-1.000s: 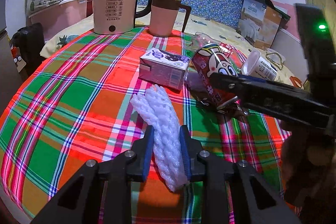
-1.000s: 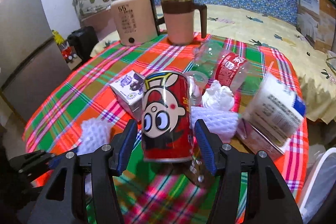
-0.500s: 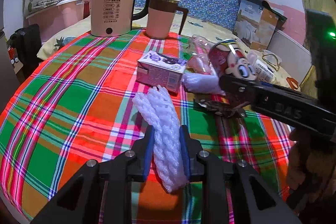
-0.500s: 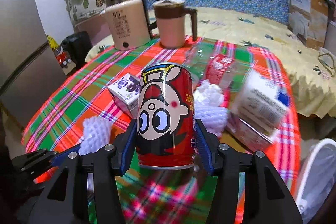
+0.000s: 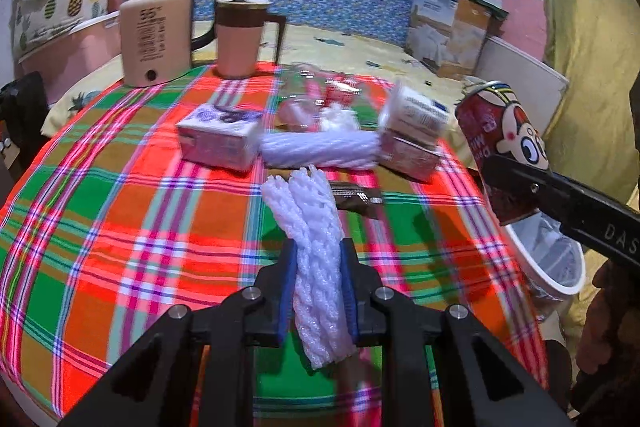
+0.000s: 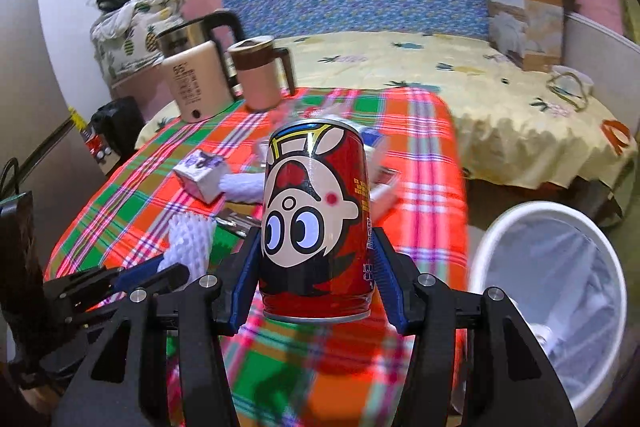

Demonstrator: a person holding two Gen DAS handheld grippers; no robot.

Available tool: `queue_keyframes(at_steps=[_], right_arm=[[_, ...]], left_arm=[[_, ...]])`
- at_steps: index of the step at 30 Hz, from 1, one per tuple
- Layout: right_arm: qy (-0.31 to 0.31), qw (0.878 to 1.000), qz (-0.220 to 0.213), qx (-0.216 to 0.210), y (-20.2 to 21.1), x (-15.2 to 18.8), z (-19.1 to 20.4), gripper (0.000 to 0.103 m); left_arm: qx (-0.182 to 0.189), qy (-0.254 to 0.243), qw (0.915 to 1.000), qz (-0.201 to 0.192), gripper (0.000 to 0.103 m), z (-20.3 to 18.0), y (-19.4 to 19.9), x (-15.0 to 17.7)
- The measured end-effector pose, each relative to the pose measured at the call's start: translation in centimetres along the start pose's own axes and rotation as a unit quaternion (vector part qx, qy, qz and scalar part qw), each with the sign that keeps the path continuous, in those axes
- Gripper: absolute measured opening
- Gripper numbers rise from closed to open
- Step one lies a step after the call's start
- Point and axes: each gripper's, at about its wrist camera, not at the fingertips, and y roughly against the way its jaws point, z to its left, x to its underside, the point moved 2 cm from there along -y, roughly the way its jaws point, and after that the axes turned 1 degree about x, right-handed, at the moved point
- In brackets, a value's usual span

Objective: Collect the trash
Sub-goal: 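Carry foam sleeve and red can into the bin and open both tools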

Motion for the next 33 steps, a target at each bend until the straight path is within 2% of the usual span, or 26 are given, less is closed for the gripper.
queue_keyframes(at_steps=[17,33], right_arm=[[-0.051,0.997,-0.028,0.056,4.3,2.1,-5.3,0.054],[-0.112,0.988,-0.023,0.106,6.6,5.5,-11.7,0.054]], left_arm=[[0.057,-0.075,0.9955,-0.002,0.022,-9.4,0.7,-0.6],[0.116,-0.132,0.9845,0.008,0.022,-18.0,-1.2,-1.1]])
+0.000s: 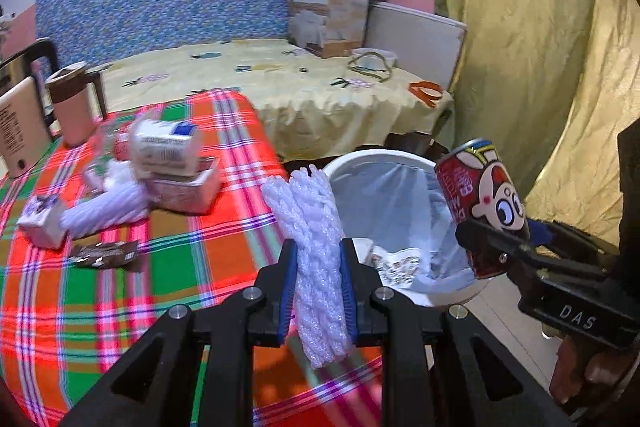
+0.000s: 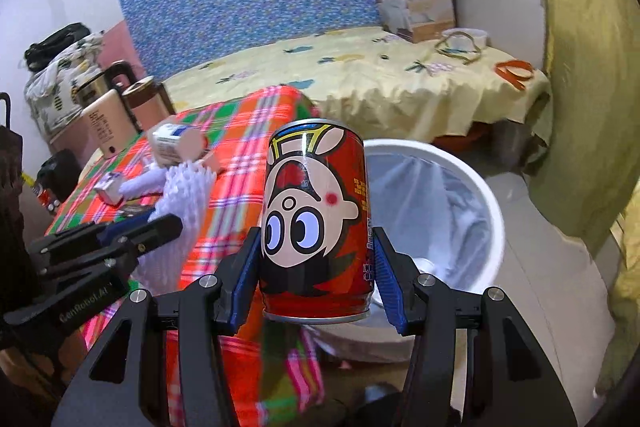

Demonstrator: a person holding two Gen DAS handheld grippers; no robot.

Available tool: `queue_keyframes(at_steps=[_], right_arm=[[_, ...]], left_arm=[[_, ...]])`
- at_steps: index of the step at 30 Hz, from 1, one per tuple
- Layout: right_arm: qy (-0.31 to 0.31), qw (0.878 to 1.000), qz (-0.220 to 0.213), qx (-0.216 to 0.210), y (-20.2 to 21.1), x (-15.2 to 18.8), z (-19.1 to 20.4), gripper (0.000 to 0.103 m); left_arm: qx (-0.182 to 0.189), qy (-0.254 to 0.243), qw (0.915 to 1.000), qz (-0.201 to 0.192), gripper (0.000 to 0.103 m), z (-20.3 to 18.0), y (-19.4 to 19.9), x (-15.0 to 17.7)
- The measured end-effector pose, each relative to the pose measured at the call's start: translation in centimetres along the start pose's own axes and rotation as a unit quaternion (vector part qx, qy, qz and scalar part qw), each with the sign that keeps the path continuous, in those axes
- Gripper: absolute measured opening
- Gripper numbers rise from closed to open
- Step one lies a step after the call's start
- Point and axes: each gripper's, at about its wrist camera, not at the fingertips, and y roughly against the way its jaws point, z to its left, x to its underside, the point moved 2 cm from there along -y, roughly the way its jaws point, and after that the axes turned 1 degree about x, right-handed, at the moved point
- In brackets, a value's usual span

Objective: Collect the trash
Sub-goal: 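Carry foam sleeve and red can into the bin and open both tools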

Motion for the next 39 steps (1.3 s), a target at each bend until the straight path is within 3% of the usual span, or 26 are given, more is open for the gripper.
queue_keyframes(at_steps=[12,27,39], right_arm=[[-0.031,0.999,0.022,0.025,-1.2,1.0,-3.0,0.054],[-0.037,0.997,0.061,0.033,-3.1,1.6,-4.5,0.054],[-0.04,0.997,0.056,0.035,-3.1,1.2,-4.9,0.055]], left_arm=[[0.045,-0.026,0.9983,0.026,0.022,-3.2,-3.6,-0.9],[0.065,-0.027,0.9959,0.057,0.024,-4.3,-7.0,-1.1],[0.07,-0.019,0.9959,0.054,0.037,-4.4,-7.4,-1.3]])
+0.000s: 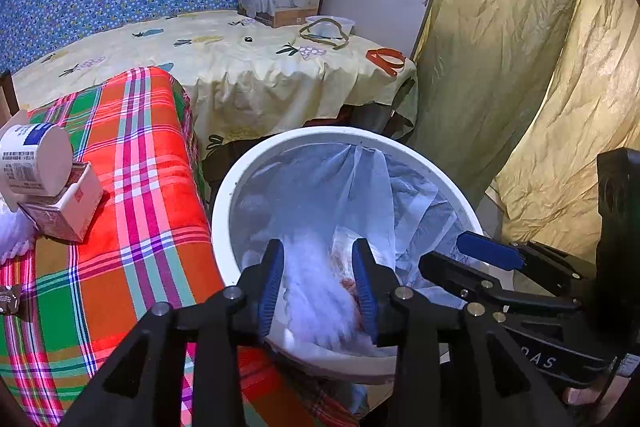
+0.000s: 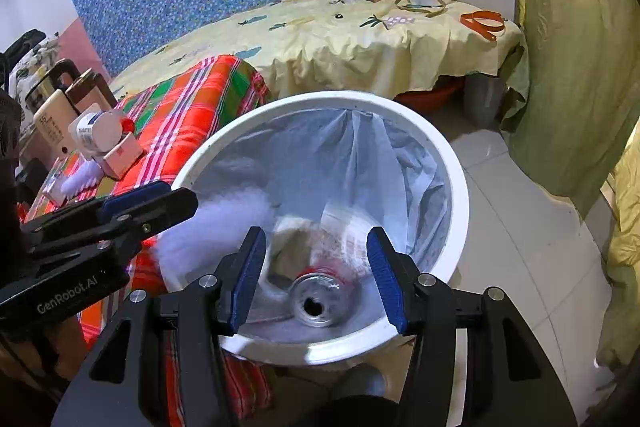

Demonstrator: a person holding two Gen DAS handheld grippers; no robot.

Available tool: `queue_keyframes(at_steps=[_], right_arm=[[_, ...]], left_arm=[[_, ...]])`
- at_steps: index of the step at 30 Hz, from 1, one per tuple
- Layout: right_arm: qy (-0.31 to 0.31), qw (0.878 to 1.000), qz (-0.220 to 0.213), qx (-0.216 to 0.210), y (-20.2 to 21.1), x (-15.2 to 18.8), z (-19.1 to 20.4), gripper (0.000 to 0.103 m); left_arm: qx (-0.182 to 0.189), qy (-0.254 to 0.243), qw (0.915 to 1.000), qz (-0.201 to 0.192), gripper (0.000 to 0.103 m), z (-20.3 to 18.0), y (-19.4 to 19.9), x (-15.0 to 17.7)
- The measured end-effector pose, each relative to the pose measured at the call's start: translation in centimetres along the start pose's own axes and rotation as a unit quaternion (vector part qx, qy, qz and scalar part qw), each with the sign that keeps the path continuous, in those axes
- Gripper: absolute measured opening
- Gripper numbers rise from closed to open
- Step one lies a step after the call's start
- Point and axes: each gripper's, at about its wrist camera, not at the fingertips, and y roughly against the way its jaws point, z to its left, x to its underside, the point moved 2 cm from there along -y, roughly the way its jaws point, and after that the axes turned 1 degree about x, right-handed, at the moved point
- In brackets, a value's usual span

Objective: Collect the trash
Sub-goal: 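Carry foam sleeve and red can into the bin and open both tools, then move both tools back to the table toward juice carton and white tub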

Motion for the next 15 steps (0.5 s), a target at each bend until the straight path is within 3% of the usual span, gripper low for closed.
queue_keyframes(at_steps=[15], right_arm=[[0.011,1.0,-0.025,-0.015,2.2,-0.2,1.7,0.055]], left_arm=[[-0.012,0.022,0.9993,-0.027,0.037,1.5,3.6,1.0]])
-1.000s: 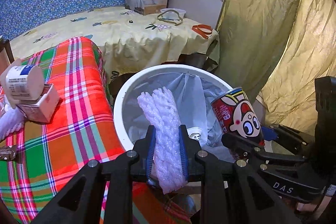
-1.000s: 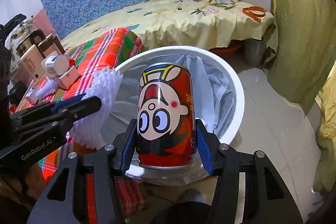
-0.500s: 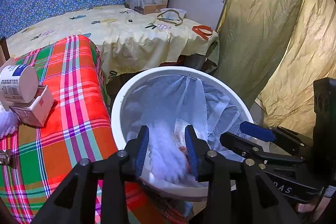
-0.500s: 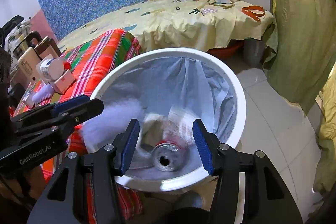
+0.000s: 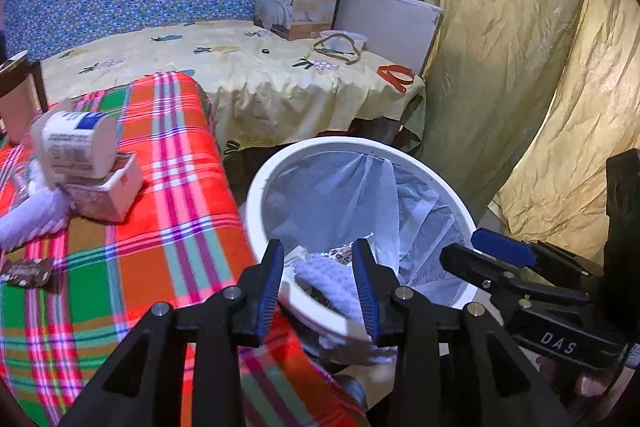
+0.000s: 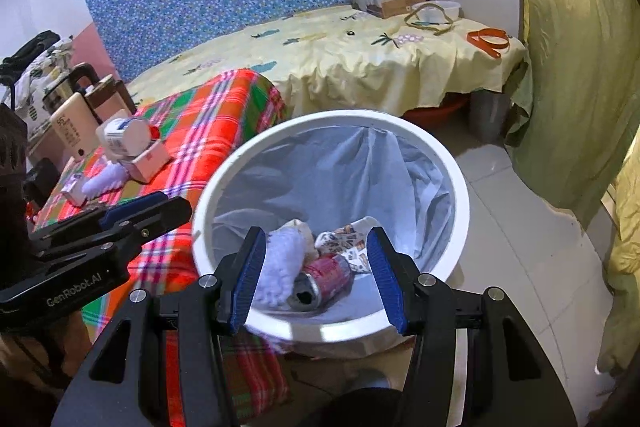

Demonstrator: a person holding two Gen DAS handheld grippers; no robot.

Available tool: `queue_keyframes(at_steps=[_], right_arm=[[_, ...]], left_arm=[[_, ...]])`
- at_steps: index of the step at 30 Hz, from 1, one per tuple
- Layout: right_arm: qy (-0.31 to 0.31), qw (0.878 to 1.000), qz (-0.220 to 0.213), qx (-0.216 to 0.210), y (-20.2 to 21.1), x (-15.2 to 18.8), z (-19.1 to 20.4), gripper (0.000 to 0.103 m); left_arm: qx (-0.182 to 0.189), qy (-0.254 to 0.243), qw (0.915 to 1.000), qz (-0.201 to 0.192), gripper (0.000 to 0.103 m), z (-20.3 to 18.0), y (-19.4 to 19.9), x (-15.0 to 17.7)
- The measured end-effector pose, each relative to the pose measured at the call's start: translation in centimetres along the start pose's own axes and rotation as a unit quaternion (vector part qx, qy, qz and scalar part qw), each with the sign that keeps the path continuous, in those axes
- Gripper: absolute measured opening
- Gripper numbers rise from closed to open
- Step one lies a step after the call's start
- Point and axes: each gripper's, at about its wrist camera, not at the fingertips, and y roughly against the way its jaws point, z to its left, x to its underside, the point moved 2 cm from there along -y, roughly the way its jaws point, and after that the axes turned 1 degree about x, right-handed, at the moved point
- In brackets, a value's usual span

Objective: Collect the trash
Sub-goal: 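Move both tools back to the table toward juice carton and white tub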

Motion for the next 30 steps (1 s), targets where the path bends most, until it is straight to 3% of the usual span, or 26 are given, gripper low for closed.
queue_keyframes(at_steps=[19,30], right_arm=[[0.04,0.997,-0.01,-0.072,1.2,1.3,4.9,0.055],[0.077,0.991,-0.014,-0.11,0.1,0.1,8.5,0.055]], left_arm=[[-0.053,0.035,0.9977,-0.025,0.037,4.7,5.3,3.6],[-0.093,0.064,0.9929,-0.038,0.037,9.6,7.3,4.0]])
